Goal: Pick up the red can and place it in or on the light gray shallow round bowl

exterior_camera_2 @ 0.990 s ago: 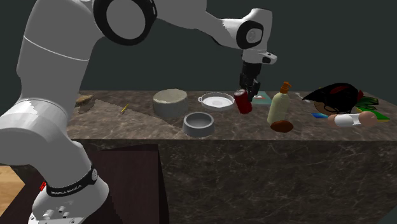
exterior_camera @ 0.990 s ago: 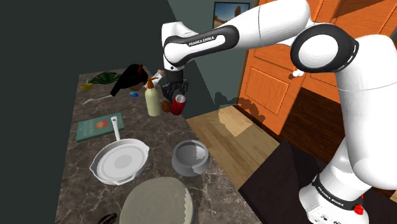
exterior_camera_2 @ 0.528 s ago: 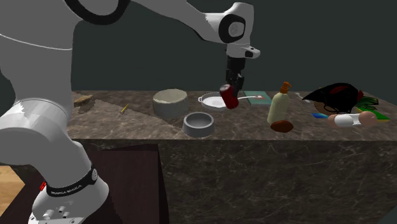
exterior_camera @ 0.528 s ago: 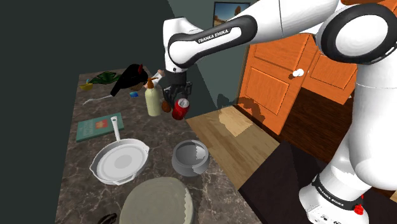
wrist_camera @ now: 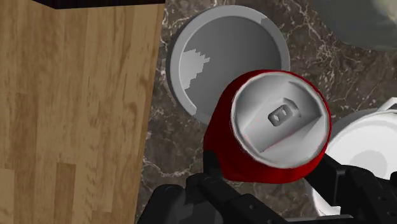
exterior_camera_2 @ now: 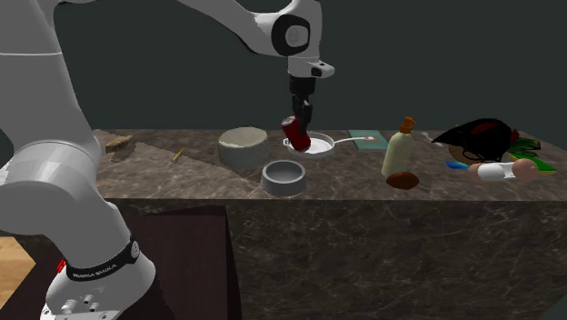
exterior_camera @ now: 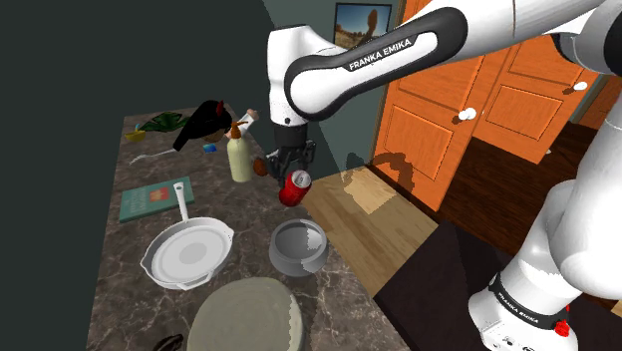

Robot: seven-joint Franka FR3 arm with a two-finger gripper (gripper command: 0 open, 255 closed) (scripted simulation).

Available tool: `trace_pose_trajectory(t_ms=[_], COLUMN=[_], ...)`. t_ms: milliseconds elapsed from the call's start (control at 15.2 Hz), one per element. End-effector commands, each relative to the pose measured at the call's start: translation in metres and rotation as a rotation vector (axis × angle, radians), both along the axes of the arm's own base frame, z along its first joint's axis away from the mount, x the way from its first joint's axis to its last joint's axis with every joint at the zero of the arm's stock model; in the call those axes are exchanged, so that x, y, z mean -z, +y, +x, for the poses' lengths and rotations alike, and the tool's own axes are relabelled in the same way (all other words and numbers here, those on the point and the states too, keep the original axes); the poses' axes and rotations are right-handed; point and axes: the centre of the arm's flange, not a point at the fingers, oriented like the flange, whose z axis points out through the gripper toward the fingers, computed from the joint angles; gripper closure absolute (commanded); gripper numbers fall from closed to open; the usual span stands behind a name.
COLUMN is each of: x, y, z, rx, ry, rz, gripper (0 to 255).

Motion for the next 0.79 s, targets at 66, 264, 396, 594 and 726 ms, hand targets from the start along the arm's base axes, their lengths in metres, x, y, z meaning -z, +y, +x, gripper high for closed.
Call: trace_pose_trajectory(t_ms=[66, 264, 396, 594, 726], x=[-0.006, 0.010, 0.021, 0.036, 0.047], y=[0.017, 0.017, 0.017, 0.017, 0.017], z=[-0.037, -0.037, -0.037, -0.037, -0.037], rx=[0.001, 0.001, 0.001, 0.001, 0.001], ry=[-0.001, -0.001, -0.001, -0.001, -0.001], rz=[0.000, 0.000, 0.000, 0.000, 0.000], gripper=[255, 255, 255, 255, 255])
